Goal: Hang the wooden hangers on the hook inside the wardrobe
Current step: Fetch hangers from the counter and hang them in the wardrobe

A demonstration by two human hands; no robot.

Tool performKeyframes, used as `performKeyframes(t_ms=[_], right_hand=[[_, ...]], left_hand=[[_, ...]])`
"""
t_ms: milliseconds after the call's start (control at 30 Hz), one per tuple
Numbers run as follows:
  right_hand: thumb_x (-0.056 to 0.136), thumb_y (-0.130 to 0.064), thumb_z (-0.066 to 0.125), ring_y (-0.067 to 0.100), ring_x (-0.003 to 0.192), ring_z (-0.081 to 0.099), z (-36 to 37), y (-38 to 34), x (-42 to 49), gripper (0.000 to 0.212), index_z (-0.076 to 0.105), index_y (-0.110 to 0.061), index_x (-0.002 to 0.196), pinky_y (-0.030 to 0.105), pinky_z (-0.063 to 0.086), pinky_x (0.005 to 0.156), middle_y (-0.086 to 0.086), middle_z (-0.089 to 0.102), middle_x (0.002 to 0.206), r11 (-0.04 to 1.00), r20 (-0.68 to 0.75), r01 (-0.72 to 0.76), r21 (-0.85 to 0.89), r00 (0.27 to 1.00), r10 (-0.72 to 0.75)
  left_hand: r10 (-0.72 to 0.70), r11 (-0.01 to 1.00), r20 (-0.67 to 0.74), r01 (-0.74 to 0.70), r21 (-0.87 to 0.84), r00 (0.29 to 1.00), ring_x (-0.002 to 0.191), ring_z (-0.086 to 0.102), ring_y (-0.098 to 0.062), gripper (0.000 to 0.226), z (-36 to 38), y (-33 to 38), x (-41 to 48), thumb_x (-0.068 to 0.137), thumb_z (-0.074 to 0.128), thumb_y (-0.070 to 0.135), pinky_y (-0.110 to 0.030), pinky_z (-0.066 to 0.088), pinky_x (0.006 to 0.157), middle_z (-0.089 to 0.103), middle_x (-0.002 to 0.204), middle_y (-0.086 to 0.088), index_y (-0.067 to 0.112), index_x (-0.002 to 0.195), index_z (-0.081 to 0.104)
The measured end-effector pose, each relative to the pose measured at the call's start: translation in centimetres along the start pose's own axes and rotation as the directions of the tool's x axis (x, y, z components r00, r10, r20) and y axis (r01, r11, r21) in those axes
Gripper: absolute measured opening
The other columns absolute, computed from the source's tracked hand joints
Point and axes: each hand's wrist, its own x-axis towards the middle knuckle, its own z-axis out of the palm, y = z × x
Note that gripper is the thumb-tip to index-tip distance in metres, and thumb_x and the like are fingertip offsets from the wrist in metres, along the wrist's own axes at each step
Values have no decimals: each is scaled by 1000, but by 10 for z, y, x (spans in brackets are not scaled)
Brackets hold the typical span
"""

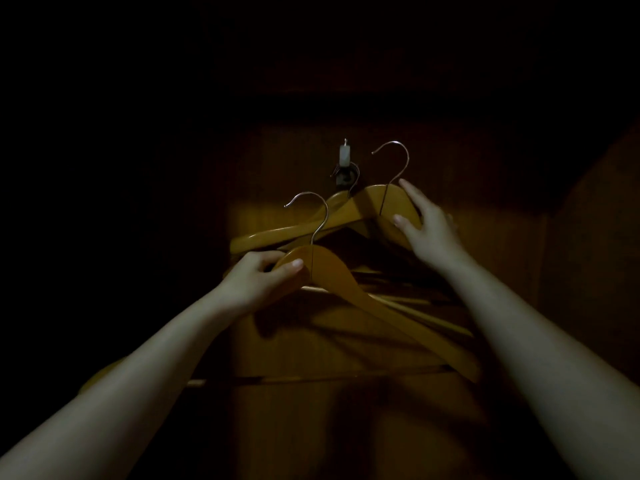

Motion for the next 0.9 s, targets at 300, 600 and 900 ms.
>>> performKeyframes(t_ms=[300, 600, 900], right_hand=[[93, -20, 51, 29, 140, 27, 32, 6, 61, 57, 28, -35, 143, 51, 14, 114, 1, 37, 149, 999, 90, -44, -20, 995, 46], [92, -27, 52, 27, 118, 46, 66, 9, 66, 46, 40, -23, 137, 49, 38, 104, 9, 46, 123, 999, 151, -31, -30, 988, 35], [93, -37, 47, 28, 123, 43, 73, 19, 56, 53, 26, -35, 142, 48, 42, 100, 5, 38, 136, 987, 109, -60, -147, 991, 76]], left_hand=[[-3, 1000, 38, 4, -30, 999, 76, 69, -12, 42, -6, -10, 41, 72, 58, 54, -18, 52, 64, 74, 83, -2, 18, 89, 71], [35, 999, 54, -36, 4, 998, 81, 70, -14, 66, -14, -21, 53, 47, 59, 83, -20, 50, 65, 73, 88, 3, 29, 84, 72], [25, 999, 28, -25, -22, 999, 82, 69, -14, 40, -12, -20, 42, 75, 57, 59, -20, 52, 67, 72, 88, -1, 23, 88, 72]])
